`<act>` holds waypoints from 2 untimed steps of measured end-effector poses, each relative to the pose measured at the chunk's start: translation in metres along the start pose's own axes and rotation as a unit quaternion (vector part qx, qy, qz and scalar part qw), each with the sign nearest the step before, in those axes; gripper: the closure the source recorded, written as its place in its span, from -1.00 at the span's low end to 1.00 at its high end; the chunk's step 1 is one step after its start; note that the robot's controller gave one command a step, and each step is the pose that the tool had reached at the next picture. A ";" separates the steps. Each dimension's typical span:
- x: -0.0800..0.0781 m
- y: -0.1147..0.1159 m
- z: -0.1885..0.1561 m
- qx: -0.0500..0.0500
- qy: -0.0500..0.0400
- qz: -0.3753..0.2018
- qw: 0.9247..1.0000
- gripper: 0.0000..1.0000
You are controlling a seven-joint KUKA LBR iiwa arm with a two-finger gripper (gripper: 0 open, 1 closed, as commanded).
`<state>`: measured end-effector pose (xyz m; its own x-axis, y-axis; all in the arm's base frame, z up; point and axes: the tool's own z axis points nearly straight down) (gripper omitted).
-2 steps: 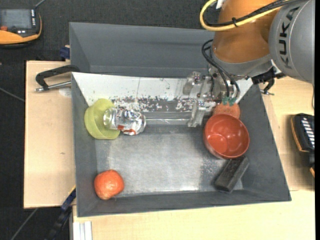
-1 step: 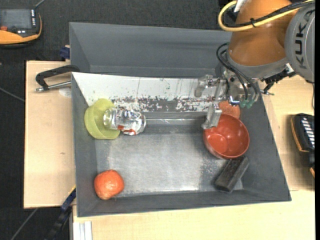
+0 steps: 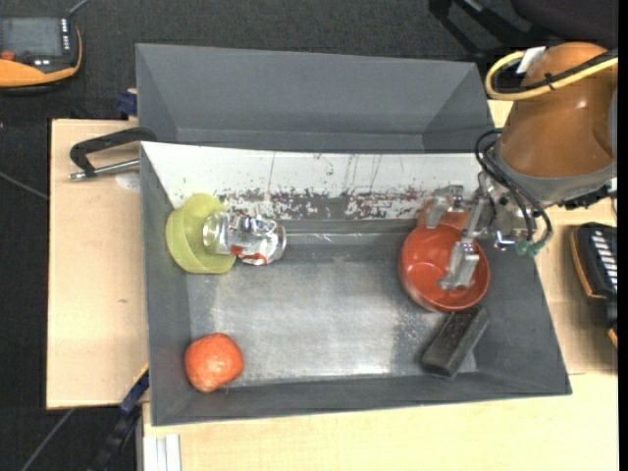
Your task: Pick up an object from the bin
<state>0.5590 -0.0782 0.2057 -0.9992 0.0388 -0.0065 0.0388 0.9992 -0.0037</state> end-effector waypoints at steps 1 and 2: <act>-0.035 0.012 0.116 -0.001 0.001 -0.118 0.993 -1.00; -0.018 -0.016 0.133 0.000 -0.003 -0.278 0.961 -1.00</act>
Offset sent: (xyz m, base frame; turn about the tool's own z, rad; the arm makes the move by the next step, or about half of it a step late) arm 0.0360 0.0086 -0.1142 -0.2368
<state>0.5775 -0.0958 0.0728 -0.8654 -0.5010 -0.0098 -0.5009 0.8655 -0.0079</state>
